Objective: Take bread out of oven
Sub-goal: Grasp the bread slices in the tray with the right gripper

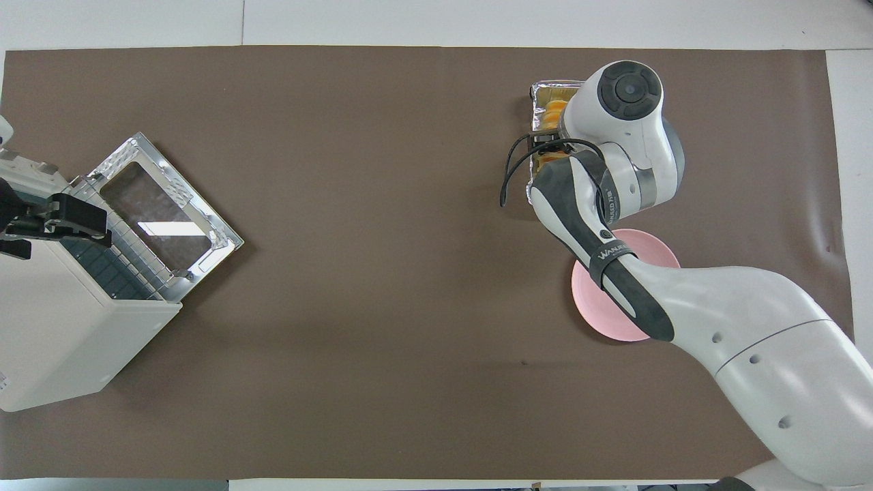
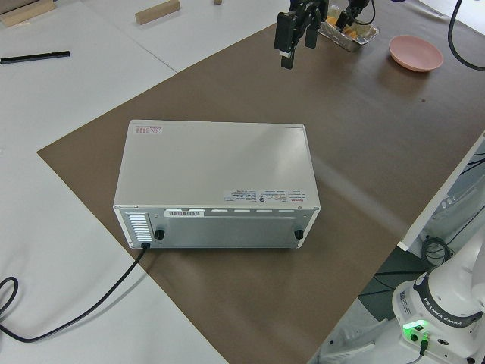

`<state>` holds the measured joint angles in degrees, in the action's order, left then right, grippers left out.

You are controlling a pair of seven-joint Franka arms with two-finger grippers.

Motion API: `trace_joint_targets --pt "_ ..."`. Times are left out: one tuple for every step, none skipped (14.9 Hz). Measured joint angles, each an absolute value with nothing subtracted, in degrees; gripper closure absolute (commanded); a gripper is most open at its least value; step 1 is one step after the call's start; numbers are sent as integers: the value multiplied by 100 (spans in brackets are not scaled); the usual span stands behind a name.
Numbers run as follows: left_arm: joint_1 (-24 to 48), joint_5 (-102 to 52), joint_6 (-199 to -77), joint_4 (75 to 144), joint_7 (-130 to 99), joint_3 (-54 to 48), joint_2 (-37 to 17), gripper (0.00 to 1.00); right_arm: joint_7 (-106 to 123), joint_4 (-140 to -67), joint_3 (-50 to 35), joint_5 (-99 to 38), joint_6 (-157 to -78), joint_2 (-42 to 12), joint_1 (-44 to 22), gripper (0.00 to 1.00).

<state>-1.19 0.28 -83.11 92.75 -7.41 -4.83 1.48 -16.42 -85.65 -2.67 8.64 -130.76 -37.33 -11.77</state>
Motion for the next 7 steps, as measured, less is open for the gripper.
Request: trace_joint_targets --pt "-119 28 -8311 9275 -741 -483 148 0 -1654 -8586 -269 864 -13110 -3732 -1177 100" --pt "-119 28 -8311 9275 -741 -483 148 0 -1665 -8586 -275 864 -13109 -3725 -1177 100" --pt "-119 28 -8311 9275 -741 -483 148 0 -1669 -8582 -280 864 -13075 -3712 -1178 100" --pt "-119 28 -8311 9275 -741 -483 148 0 -1670 -8567 -281 864 -13001 -3697 -1177 100" --pt "-119 28 -8311 9275 -741 -483 148 0 -1670 -8540 -279 864 -12844 -3673 -1175 100" --pt "-119 28 -8311 9275 -741 -483 148 0 -1670 -8500 -279 864 -12601 -3636 -1173 100" --pt "-119 28 -8311 9275 -741 -483 148 0 -1670 -8428 -281 864 -12304 -3589 -1174 100"
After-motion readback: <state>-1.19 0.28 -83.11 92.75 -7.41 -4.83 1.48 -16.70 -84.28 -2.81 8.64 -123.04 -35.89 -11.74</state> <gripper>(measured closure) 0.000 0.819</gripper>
